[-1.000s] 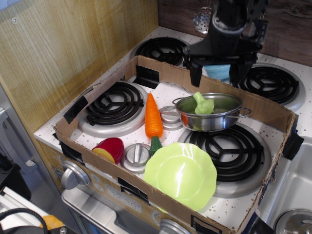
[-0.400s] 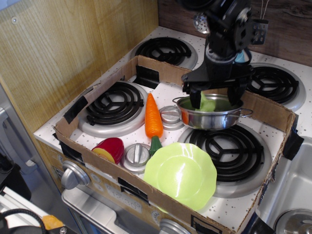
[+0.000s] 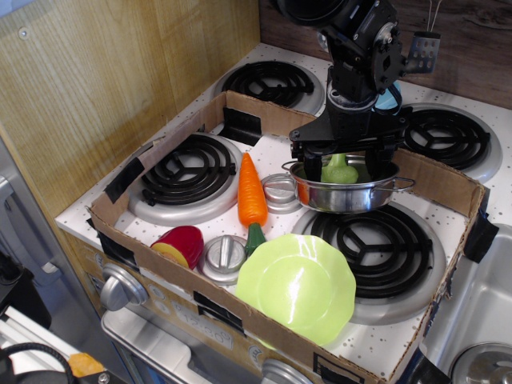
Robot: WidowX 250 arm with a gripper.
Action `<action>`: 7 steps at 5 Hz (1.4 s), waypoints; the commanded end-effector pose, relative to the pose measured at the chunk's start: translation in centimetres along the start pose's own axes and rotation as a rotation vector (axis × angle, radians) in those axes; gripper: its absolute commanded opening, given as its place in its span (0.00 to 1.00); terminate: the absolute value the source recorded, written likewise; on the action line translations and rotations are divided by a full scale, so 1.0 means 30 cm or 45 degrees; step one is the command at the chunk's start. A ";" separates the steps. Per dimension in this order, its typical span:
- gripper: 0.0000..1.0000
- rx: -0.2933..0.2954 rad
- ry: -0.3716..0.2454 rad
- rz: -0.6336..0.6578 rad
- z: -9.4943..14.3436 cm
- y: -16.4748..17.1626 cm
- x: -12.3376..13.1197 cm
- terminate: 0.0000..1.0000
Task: Take broccoli out of pan
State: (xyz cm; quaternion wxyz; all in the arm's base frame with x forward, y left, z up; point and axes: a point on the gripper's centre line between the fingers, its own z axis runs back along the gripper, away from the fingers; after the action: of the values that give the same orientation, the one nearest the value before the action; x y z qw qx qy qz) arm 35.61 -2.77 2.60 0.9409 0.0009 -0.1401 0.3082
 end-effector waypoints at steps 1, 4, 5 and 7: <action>0.00 -0.009 -0.002 -0.013 0.001 0.020 0.025 0.00; 0.00 0.049 -0.083 -0.050 0.078 0.015 0.066 0.00; 0.00 0.071 -0.130 -0.138 0.144 0.051 0.106 0.00; 0.00 0.097 -0.181 -0.144 0.214 0.207 0.190 0.00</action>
State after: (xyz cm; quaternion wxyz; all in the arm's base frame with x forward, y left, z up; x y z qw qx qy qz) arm 34.14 4.71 7.49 0.9488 0.0699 -0.1699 0.2569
